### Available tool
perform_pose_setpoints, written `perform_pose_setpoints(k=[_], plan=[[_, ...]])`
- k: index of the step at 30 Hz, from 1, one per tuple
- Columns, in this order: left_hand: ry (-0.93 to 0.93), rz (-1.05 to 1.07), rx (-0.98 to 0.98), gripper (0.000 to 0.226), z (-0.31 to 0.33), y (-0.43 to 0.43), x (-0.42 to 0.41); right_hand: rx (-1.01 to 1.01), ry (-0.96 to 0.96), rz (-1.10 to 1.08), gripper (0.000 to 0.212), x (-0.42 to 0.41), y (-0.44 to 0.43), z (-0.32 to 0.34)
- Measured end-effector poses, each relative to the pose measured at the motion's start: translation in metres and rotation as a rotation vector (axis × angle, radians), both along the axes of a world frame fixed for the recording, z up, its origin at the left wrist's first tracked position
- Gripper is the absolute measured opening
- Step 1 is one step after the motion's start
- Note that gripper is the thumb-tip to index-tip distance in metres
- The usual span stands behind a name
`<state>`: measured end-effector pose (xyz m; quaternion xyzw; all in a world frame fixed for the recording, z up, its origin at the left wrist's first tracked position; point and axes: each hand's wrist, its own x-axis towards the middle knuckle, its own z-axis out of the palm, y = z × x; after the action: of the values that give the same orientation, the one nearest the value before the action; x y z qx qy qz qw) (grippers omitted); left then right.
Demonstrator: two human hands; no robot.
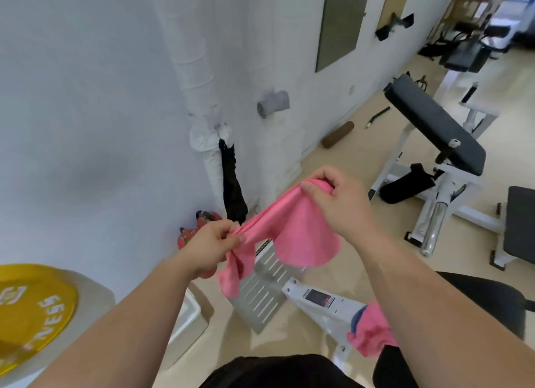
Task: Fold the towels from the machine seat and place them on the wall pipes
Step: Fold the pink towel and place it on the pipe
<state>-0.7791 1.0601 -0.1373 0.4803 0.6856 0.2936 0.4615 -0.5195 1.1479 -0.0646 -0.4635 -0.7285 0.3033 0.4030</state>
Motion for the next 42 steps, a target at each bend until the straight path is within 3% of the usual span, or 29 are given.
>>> perform_pose_setpoints(k=[7,12,13,18,22,28,33,38,42], plan=[[0.194,0.096,0.011,0.024,-0.026,-0.018,-0.1,-0.092,-0.012,-0.106,0.015,-0.057,0.009,-0.01],[0.125,0.23,0.161,0.033,-0.006,-0.011,-0.121,-0.169,-0.054,-0.082,0.01,-0.111,0.006,-0.024],[0.105,0.214,0.21,0.031,0.002,-0.01,-0.12,-0.212,-0.066,-0.055,0.005,-0.12,0.006,-0.024],[0.046,0.122,0.332,0.015,0.04,0.003,-0.105,-0.438,-0.08,0.3,0.036,-0.164,0.004,-0.024],[-0.037,0.118,0.359,0.009,0.056,0.017,-0.094,-0.433,-0.039,0.458,0.012,-0.185,0.022,-0.028],[-0.053,0.278,0.26,0.024,0.05,0.038,-0.096,-0.245,-0.052,0.516,0.011,-0.176,0.083,-0.023],[0.003,0.123,0.024,0.02,0.037,0.06,-0.086,-0.254,0.016,0.474,0.013,-0.155,0.145,-0.023],[0.041,0.328,-0.064,0.031,0.022,0.079,-0.061,-0.219,0.055,0.392,0.012,-0.14,0.198,-0.027],[-0.165,0.554,0.018,0.017,0.023,0.085,-0.053,-0.286,0.084,0.337,0.014,-0.132,0.213,-0.026]])
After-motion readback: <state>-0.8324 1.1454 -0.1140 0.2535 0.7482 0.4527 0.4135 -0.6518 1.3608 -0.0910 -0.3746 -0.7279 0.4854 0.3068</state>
